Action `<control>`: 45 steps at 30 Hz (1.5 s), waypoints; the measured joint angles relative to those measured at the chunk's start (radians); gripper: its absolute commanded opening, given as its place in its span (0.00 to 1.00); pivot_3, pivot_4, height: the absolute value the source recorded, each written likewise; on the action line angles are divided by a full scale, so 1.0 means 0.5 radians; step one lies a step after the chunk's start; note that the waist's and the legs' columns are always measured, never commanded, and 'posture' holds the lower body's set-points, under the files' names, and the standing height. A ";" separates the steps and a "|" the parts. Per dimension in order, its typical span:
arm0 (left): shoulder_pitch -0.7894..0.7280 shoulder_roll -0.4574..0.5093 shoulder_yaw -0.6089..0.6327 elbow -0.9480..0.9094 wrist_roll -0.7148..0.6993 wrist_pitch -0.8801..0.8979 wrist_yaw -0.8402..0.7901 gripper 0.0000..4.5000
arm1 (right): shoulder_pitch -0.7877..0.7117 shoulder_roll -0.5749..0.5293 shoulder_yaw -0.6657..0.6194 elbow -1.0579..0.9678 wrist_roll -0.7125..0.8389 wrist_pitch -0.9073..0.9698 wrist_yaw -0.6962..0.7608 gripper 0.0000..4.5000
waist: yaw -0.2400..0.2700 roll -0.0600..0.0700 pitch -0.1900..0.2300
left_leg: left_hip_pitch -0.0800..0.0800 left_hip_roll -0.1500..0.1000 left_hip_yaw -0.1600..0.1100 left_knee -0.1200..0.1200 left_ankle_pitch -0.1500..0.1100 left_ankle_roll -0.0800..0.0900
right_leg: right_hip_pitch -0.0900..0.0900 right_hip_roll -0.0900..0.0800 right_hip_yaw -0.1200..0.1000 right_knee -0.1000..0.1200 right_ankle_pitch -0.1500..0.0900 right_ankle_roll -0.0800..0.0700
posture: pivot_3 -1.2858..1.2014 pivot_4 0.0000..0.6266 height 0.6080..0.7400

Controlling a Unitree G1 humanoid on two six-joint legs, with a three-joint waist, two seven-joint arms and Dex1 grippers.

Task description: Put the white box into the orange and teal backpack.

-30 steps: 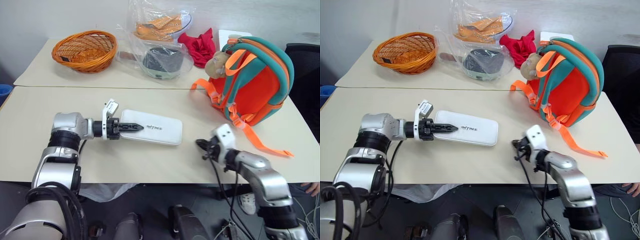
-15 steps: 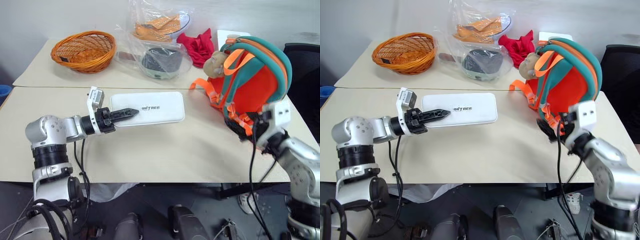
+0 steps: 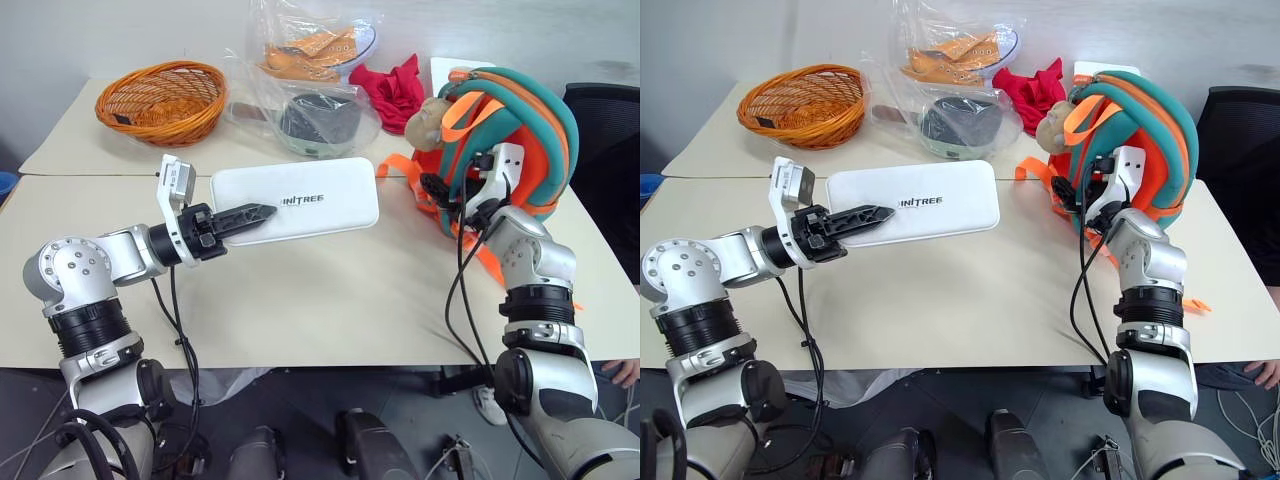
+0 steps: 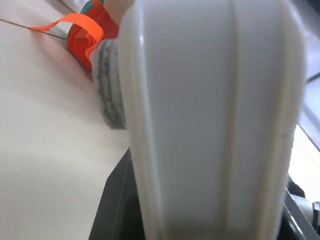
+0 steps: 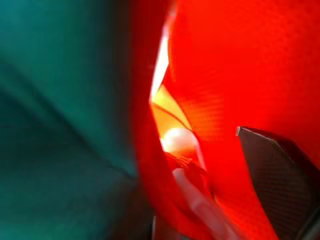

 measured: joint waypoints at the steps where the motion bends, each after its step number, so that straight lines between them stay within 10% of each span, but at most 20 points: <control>1: 0.031 0.000 0.011 -0.006 -0.010 -0.007 0.029 0.29 | -0.003 0.000 0.030 0.007 -0.005 -0.028 0.029 0.68 | -0.002 0.000 0.000 | 0.000 0.000 0.000 0.000 0.000 -0.001 | 0.000 0.000 0.000 0.000 0.000 0.000 | 0.52 0.24 1.00; 11: 0.109 0.070 0.026 -0.047 -0.064 -0.174 0.122 0.29 | 0.086 -0.103 0.202 -0.281 0.002 -0.001 0.350 0.00 | -0.010 0.001 0.001 | 0.001 0.001 -0.001 -0.002 0.002 -0.003 | 0.000 0.001 -0.001 0.001 0.000 0.000 | 0.52 0.24 1.00; 27: -0.094 0.374 -0.325 0.178 0.037 -0.968 -0.211 0.29 | 0.691 -1.040 0.011 -1.970 1.614 1.327 1.261 0.00 | 0.054 0.006 0.005 | -0.004 0.000 -0.006 -0.001 -0.001 0.003 | 0.001 -0.001 -0.005 -0.006 0.000 -0.001 | 0.52 0.24 1.00; 45: -0.194 0.405 -0.407 0.131 -0.110 -1.170 -0.536 0.29 | 1.045 -1.116 0.039 -1.995 1.526 1.174 1.182 0.00 | 0.067 0.004 0.004 | -0.008 0.000 -0.006 0.005 -0.004 0.009 | 0.000 0.000 -0.004 -0.005 0.000 0.001 | 0.52 0.24 1.00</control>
